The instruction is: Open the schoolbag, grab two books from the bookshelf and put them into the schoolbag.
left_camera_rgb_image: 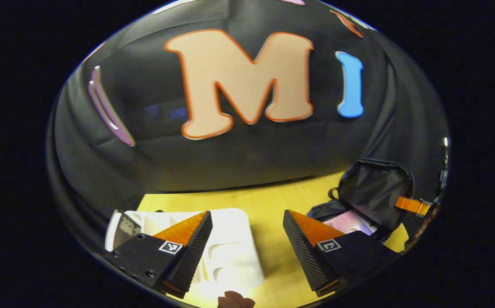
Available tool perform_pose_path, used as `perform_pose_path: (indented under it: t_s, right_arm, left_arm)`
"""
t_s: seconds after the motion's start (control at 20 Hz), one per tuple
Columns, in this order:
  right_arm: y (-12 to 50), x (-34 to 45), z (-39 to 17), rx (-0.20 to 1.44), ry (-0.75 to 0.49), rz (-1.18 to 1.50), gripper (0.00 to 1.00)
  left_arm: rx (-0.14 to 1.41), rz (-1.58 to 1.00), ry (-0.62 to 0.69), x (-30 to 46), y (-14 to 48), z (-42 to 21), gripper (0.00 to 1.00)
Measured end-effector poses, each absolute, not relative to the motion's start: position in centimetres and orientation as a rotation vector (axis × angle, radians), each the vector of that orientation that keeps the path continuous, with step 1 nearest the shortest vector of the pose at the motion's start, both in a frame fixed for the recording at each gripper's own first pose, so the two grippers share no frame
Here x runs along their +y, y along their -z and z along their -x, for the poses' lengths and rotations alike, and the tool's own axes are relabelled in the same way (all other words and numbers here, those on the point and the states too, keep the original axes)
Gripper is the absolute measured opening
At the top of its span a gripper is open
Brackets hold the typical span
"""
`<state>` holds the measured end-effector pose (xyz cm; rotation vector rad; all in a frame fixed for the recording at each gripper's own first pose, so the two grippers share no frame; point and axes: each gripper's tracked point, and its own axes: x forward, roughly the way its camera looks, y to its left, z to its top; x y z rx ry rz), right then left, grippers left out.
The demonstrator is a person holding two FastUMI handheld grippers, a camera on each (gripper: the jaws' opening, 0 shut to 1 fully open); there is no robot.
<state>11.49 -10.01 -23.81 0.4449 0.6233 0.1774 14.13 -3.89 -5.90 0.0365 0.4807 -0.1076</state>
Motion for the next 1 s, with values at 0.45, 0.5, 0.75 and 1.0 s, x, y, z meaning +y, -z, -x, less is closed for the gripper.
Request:
perform_pose_path:
  t_s: [0.45,0.5,0.75,1.0]
  right_arm:
    - [23.6,-10.0,-11.5,0.616,-0.123,-0.436,0.05]
    - [23.6,-10.0,-11.5,0.616,-0.119,-0.435,0.05]
    - [23.6,-10.1,-11.4,0.612,-0.091,-0.431,0.05]
    - [23.3,-10.5,-11.0,0.609,-0.066,-0.429,0.05]
  left_arm:
    - [0.450,-0.011,-0.119,16.4,3.6,-12.9,0.97]
    - [0.457,-0.010,-0.128,17.7,3.8,-12.6,0.98]
    - [0.551,0.016,-0.128,20.7,8.4,-12.6,0.97]
    - [0.685,0.045,-0.103,22.7,13.1,-12.7,0.97]
